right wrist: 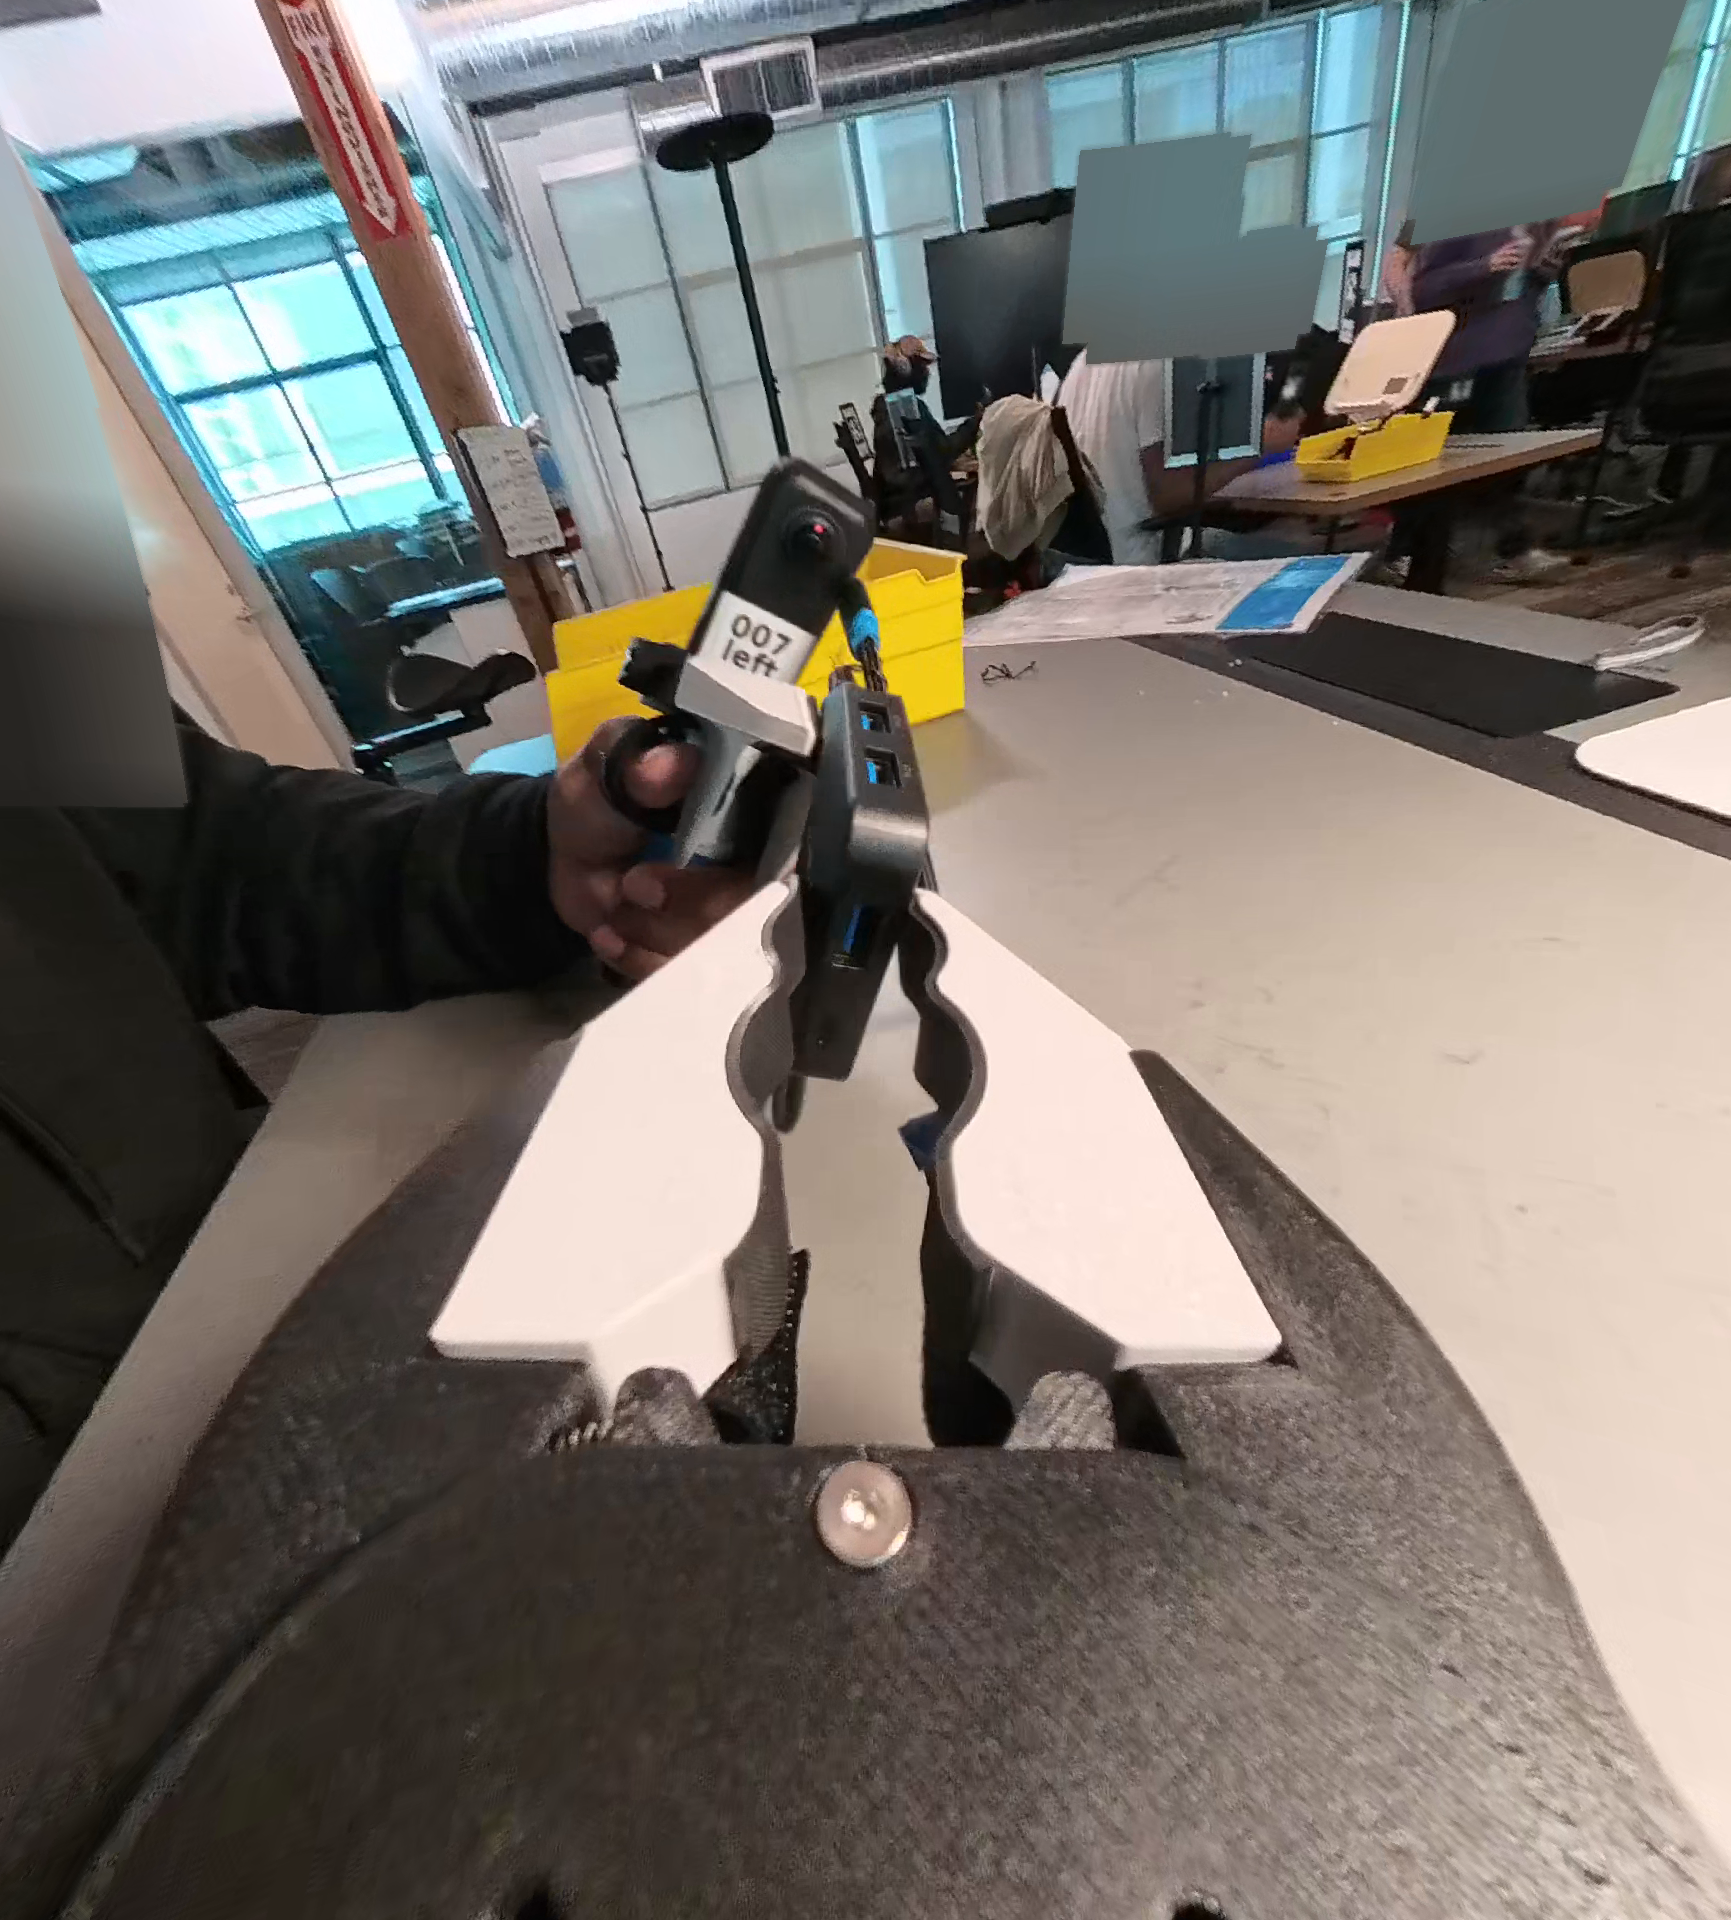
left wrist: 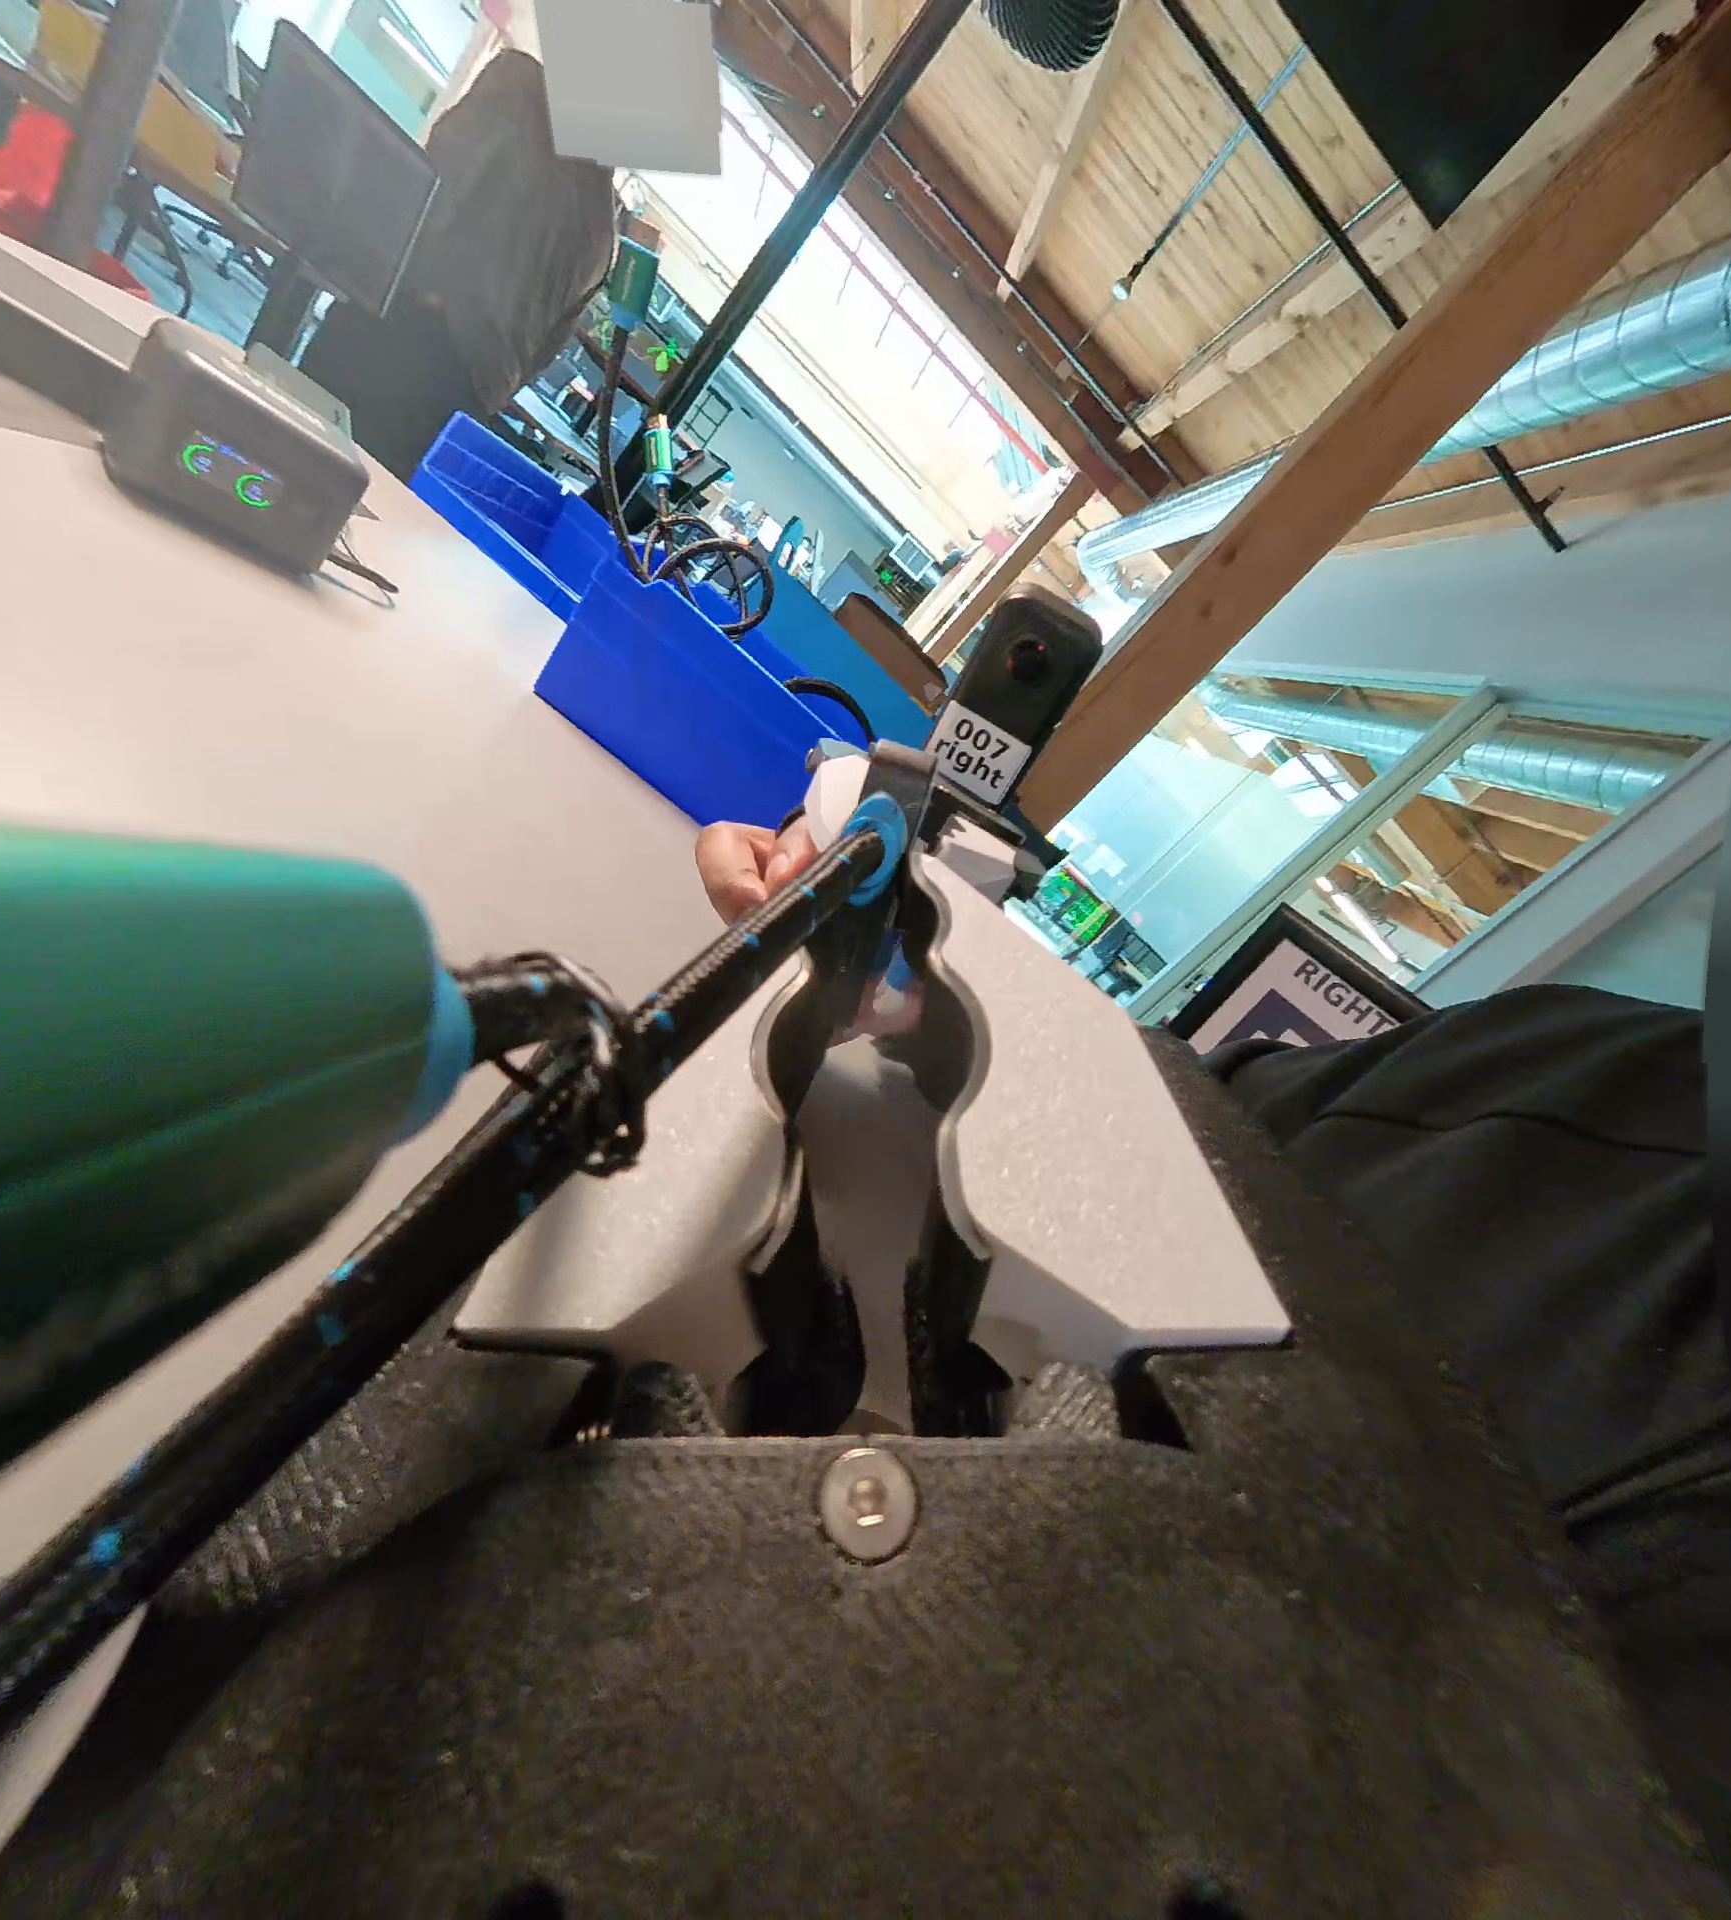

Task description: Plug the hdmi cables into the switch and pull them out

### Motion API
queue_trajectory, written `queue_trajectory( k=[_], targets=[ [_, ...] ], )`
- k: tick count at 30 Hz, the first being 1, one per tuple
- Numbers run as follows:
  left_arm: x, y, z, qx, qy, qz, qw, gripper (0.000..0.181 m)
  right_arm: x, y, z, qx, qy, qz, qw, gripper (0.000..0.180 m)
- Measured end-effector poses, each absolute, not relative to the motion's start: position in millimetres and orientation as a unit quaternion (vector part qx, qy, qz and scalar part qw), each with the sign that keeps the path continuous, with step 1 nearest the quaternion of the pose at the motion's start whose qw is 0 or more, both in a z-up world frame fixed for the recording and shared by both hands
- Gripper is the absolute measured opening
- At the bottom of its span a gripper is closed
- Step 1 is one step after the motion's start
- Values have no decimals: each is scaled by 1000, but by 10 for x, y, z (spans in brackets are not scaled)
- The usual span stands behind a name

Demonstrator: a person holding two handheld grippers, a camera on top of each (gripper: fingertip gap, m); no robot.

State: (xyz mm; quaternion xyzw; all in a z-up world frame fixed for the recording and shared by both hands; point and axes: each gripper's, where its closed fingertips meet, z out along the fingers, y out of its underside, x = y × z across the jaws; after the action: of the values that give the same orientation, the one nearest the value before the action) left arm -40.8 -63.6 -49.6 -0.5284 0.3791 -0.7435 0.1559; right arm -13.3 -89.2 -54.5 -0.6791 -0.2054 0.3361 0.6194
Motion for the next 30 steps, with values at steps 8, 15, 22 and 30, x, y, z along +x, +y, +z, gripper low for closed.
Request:
queue_trajectory(
  k=[8,15,22,30],
  targets=[
    [-365,-566,-618,-561,401,-700,189,9,-18,-746,-751,-725,-203,249,610,23],
    [-332,-311,-657,-611,347,-664,258,9,103,-581,-809,-717,-284,-53,635,72],
    [-309,-391,-662,-617,323,-679,235,10,-1,-390,-818,-713,-268,-188,620,110],
    [-296,-595,-614,-603,333,-703,178,12,131,-407,-832,-700,-297,-274,589,89]
  ],
)
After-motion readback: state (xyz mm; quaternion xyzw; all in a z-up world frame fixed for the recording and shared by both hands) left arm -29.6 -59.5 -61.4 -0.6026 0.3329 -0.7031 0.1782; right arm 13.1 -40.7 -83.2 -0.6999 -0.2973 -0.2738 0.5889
